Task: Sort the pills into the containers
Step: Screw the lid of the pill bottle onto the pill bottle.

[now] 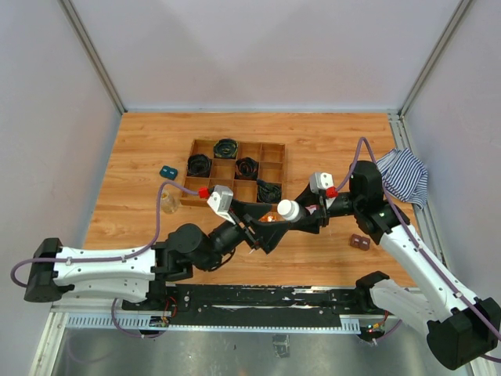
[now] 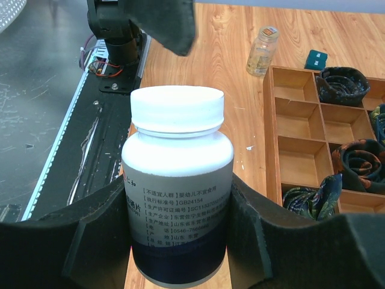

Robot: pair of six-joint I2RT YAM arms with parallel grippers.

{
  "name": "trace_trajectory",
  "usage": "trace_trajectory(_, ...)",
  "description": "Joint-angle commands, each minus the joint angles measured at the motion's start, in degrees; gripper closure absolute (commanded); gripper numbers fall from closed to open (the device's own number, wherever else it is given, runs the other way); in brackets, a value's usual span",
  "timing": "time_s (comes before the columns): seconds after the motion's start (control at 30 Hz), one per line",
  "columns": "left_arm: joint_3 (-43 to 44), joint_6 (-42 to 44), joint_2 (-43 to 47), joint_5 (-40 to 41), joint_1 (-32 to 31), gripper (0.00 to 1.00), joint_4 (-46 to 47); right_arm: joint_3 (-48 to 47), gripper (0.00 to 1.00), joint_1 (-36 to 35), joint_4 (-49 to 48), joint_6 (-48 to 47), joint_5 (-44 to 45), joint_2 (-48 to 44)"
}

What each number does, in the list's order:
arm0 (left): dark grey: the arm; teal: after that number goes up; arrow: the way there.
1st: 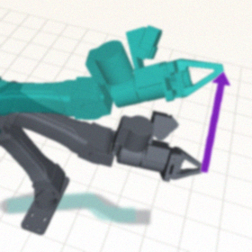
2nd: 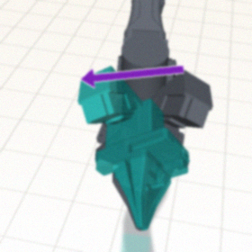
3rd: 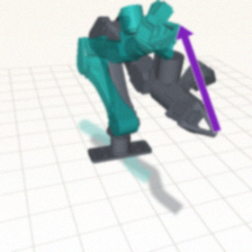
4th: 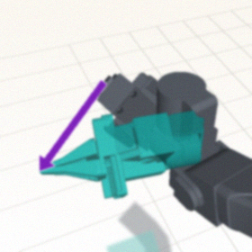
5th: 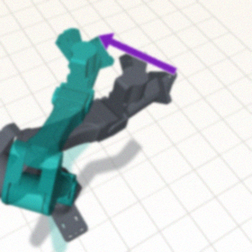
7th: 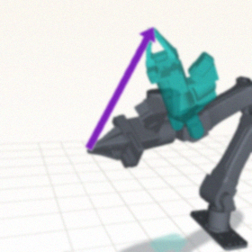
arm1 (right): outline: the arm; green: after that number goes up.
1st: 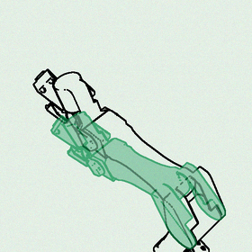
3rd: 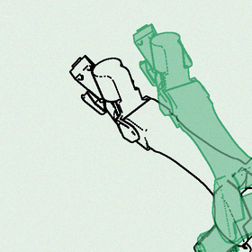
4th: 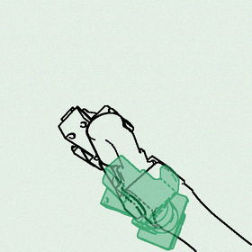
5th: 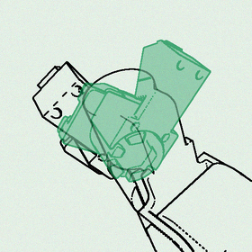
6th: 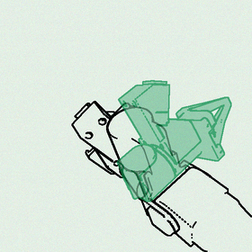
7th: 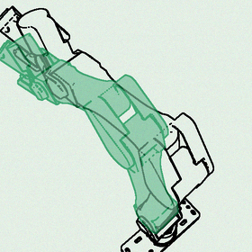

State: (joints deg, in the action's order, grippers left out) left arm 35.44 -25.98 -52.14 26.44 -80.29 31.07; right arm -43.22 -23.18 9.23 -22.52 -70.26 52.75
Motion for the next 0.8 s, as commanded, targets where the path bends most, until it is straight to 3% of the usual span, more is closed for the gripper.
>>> trace_trajectory(0.0,5.5,3.97,-5.13,18.29,-2.23,0.07,-5.14,-0.86,0.99,0.76,-0.8,-0.06,0.21,-0.18)
trace_trajectory(0.13,7.9,5.3,-8.58,21.89,-2.67,0.09,-5.13,-0.86,0.99,0.77,-0.77,-0.06,0.21,-0.28)
trace_trajectory(0.3,10.03,6.62,-10.97,21.52,-2.67,0.21,-5.05,-0.84,0.99,0.76,-0.73,-0.06,0.21,-0.28)
trace_trajectory(0.53,11.29,7.03,-12.77,21.87,-2.68,0.26,-4.8,-0.87,0.99,0.72,-0.7,0.02,0.21,-0.28)
trace_trajectory(0.77,11.63,8.17,-13.37,22.44,-2.68,0.38,-4.61,-0.83,1.0,0.77,-0.71,-0.01,0.21,-0.28)
